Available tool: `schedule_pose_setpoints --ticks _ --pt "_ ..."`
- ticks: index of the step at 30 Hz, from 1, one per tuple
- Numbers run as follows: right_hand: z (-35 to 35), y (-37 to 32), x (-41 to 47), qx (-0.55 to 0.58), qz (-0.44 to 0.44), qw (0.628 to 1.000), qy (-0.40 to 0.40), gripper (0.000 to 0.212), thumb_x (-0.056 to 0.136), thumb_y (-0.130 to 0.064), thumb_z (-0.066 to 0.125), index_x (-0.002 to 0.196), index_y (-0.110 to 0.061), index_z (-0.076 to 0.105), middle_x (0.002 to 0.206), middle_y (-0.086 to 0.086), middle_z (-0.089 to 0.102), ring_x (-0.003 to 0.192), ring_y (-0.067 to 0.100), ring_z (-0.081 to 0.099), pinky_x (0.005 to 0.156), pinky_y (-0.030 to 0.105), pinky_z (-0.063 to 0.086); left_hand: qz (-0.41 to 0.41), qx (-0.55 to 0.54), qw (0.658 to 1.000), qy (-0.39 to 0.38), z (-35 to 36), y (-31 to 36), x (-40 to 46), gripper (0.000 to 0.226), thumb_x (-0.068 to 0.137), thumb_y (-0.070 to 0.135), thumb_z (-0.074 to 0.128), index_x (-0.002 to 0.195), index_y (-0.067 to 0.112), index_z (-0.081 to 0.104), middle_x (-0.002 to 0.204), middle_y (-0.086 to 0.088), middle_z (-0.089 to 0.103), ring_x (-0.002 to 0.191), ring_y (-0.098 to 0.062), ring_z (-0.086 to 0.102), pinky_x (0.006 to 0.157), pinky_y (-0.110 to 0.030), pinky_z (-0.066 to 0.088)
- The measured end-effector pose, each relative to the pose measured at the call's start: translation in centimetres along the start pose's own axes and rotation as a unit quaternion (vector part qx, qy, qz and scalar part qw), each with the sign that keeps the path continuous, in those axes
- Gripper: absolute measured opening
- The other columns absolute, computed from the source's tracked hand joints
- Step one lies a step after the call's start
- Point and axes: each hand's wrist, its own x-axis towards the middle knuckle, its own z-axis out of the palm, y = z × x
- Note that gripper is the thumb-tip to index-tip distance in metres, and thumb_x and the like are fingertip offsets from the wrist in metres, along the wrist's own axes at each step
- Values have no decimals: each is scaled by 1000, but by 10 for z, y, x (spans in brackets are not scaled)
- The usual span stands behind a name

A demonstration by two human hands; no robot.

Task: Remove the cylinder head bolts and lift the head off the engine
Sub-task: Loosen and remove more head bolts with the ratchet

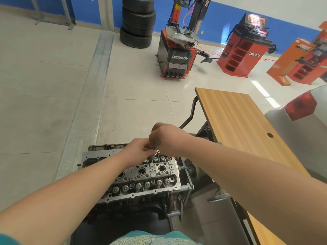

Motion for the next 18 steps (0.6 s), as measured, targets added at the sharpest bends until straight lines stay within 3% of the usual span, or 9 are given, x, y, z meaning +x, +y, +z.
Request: schedule_pose_setpoints --ticks 3,6,8,10,12,14,16,18 --pt "3 -3 6 -7 50 998 47 33 100 -47 59 122 -24 68 109 2 63 95 24 65 76 36 53 7 6 1000 14 -2 7 -1 12 85 41 80 94 47 74 80 17 78 76 5 71 71 -26 48" --pt "4 -1 11 -103 74 991 37 29 106 -37 51 105 -12 67 90 8 63 84 31 65 65 36 52 8 -13 999 30 -1 7 1 21 85 32 88 92 45 73 94 27 76 89 13 68 76 -20 47" --pt "3 1 6 -106 0 994 24 15 103 -24 56 111 -16 67 103 5 63 93 28 64 71 38 53 4 -12 1000 8 0 7 0 18 92 28 80 92 43 72 98 30 74 93 14 67 81 -19 48" --pt "2 5 1 -99 -67 993 19 30 96 -12 60 121 -26 66 119 -3 60 103 20 60 71 36 50 -3 6 1000 0 -1 7 -1 16 96 26 70 89 40 72 90 25 77 87 8 70 81 -27 49" --pt "3 4 1 -78 -52 994 47 32 96 -26 61 128 -30 63 122 -5 61 102 20 62 73 36 52 -3 16 1000 14 -2 8 -2 11 96 29 68 93 37 75 85 17 79 82 5 71 78 -28 49" --pt "4 0 8 -115 30 991 62 33 99 -51 56 112 -22 65 102 1 65 90 27 65 67 37 52 -6 -1 1000 30 -2 10 -1 7 91 33 76 95 39 77 82 13 80 78 0 73 70 -23 50" --pt "7 0 14 -160 61 984 46 31 103 -46 52 92 -18 58 82 3 57 80 30 64 55 33 42 -3 -21 999 47 2 11 0 13 84 31 85 91 38 76 81 12 80 77 -5 75 71 -23 53" --pt "7 2 12 -149 33 988 33 5 98 -27 60 99 -22 61 91 1 59 82 25 62 53 30 35 -8 -21 998 53 5 9 1 14 85 30 86 89 35 73 84 20 78 86 -4 73 83 -28 55"
